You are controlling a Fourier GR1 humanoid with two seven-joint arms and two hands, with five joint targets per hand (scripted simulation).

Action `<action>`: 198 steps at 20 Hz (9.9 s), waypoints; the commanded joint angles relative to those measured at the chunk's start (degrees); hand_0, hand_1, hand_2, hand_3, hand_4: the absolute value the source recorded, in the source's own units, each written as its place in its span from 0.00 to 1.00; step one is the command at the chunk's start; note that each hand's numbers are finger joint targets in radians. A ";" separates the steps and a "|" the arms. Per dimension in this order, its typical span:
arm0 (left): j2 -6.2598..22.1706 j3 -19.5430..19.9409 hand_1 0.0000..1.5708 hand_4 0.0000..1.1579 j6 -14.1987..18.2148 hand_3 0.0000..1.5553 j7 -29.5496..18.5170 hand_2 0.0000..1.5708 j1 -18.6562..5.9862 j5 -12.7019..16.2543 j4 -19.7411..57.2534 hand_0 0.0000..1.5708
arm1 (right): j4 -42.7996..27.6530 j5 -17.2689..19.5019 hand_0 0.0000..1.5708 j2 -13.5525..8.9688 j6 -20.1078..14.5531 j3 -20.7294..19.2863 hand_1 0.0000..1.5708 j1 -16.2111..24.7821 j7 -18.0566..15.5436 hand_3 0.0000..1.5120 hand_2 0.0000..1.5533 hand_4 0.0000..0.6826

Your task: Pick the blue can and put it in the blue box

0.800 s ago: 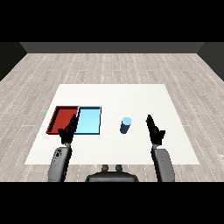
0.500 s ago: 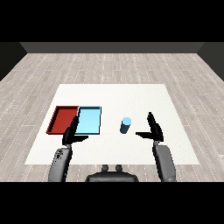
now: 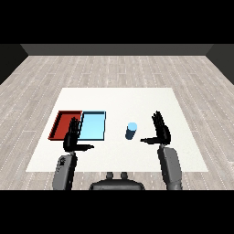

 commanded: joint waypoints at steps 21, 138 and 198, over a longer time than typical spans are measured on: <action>-1.78 -1.59 0.00 0.00 2.07 0.00 -2.67 0.00 -1.12 1.27 0.91 0.00 | 12.10 -2.21 0.00 0.31 0.53 -1.40 0.00 -4.85 -0.57 0.00 0.00 0.00; -1.88 -22.24 0.00 0.00 15.93 0.00 3.38 0.00 -16.01 4.48 15.96 0.00 | 19.61 -0.56 0.91 4.18 -18.65 19.70 0.91 -20.24 -5.07 0.94 0.93 0.97; -1.77 -34.27 0.37 0.57 36.06 0.32 -2.38 0.45 -28.45 7.77 34.86 0.37 | 16.79 -13.12 0.92 4.11 -32.94 45.67 0.92 -26.09 -6.69 0.92 0.94 0.87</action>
